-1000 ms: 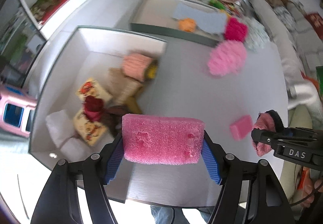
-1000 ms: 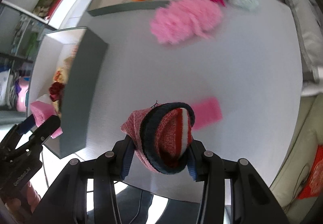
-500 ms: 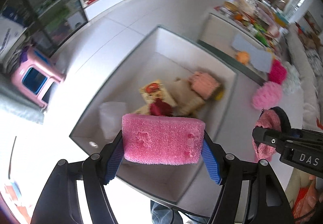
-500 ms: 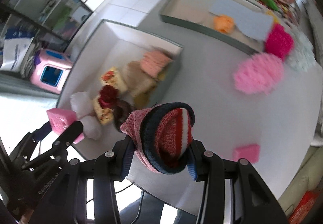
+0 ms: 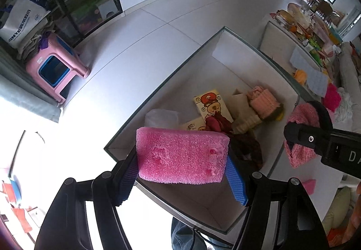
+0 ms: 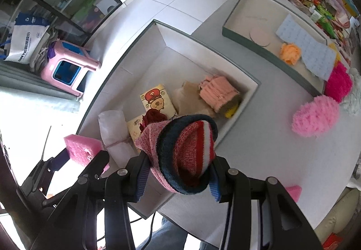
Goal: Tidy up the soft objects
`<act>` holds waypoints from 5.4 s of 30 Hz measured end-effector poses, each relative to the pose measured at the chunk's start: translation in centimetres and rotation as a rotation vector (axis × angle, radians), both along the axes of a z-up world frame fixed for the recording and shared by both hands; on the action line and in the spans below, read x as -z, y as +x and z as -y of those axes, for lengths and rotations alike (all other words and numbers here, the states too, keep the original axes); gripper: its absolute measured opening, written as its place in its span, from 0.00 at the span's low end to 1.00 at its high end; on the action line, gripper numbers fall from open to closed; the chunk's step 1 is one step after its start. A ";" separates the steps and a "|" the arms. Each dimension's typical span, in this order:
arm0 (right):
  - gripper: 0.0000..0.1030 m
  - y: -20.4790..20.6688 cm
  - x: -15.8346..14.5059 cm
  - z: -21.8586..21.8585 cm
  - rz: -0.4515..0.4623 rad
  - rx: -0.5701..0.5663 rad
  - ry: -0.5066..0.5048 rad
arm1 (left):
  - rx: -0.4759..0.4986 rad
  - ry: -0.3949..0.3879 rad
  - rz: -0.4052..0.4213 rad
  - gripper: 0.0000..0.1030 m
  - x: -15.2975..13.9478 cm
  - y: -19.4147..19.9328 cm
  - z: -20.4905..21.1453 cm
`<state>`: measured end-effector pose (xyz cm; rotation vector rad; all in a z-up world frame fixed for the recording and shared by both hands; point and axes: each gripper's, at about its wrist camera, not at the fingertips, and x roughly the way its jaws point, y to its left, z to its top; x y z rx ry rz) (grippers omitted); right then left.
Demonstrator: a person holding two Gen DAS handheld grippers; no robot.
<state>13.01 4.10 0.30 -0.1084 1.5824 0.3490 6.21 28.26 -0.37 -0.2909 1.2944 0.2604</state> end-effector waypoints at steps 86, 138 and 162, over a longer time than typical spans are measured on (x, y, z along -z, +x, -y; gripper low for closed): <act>0.47 1.7 3.7 -1.5 -0.060 -0.025 -0.069 | -0.013 -0.004 -0.106 0.69 4.1 2.3 -0.7; 1.00 -1.7 -2.6 2.6 0.101 0.039 0.004 | 0.027 0.027 0.012 0.99 0.1 -0.1 1.1; 1.00 -3.6 -3.5 3.3 0.113 0.034 -0.007 | 0.080 0.075 -0.008 0.99 -1.2 -1.4 3.0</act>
